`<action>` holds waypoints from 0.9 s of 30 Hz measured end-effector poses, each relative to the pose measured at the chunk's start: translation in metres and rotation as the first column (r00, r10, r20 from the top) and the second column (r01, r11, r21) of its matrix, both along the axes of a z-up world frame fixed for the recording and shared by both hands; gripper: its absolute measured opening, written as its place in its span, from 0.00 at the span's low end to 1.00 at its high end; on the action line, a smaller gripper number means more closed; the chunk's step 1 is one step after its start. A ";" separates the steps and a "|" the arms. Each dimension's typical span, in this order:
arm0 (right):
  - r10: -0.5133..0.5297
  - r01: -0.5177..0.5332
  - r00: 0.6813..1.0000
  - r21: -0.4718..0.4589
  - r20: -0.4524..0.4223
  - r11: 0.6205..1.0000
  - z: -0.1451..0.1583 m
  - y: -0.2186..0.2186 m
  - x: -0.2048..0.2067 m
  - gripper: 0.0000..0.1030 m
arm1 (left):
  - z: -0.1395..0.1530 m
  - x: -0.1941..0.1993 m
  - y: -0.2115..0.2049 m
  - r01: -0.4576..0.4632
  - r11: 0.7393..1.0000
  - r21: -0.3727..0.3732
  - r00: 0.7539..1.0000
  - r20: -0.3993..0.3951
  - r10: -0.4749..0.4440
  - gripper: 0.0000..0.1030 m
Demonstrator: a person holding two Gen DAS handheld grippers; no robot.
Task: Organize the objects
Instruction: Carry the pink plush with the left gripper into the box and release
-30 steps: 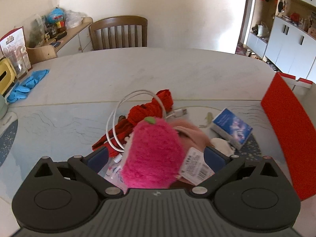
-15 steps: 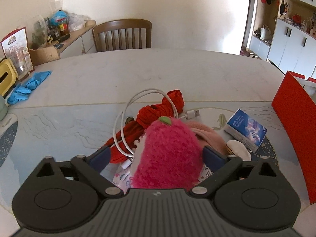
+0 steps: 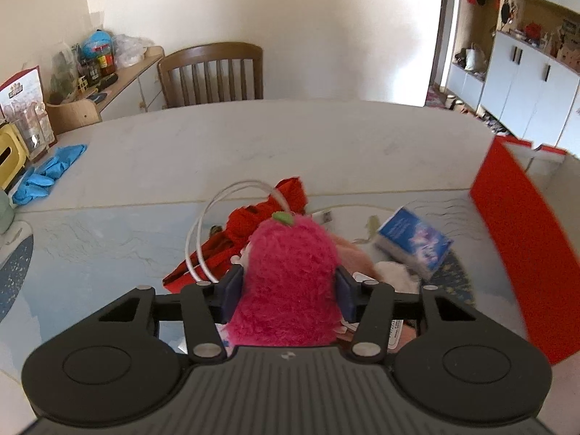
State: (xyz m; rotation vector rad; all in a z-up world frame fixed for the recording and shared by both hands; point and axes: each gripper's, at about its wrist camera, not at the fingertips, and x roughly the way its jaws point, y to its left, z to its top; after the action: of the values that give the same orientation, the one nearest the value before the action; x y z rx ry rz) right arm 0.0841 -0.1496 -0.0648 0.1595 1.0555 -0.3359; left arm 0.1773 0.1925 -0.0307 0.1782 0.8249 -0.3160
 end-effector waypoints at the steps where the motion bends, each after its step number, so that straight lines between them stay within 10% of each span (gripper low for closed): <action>1: 0.005 -0.005 1.000 0.001 0.002 1.000 0.000 0.001 0.000 0.03 | 0.007 -0.004 -0.003 0.008 1.000 -0.008 1.000 0.001 -0.008 0.49; 16: 0.052 -0.053 0.998 0.022 0.025 0.998 0.000 0.000 -0.006 0.04 | 0.072 -0.038 -0.092 0.237 0.963 -0.131 0.972 0.035 -0.234 0.49; 27: 0.066 -0.067 0.997 0.039 0.033 0.997 0.001 -0.003 -0.008 0.04 | 0.073 -0.047 -0.208 0.477 0.872 -0.108 0.879 0.030 -0.477 0.49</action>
State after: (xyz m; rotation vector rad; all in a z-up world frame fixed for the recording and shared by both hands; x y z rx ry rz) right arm 0.0764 -0.1528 -0.0642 0.1648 1.0338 -0.2512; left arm 0.1302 -0.0159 0.0419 0.2770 0.7503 -0.8288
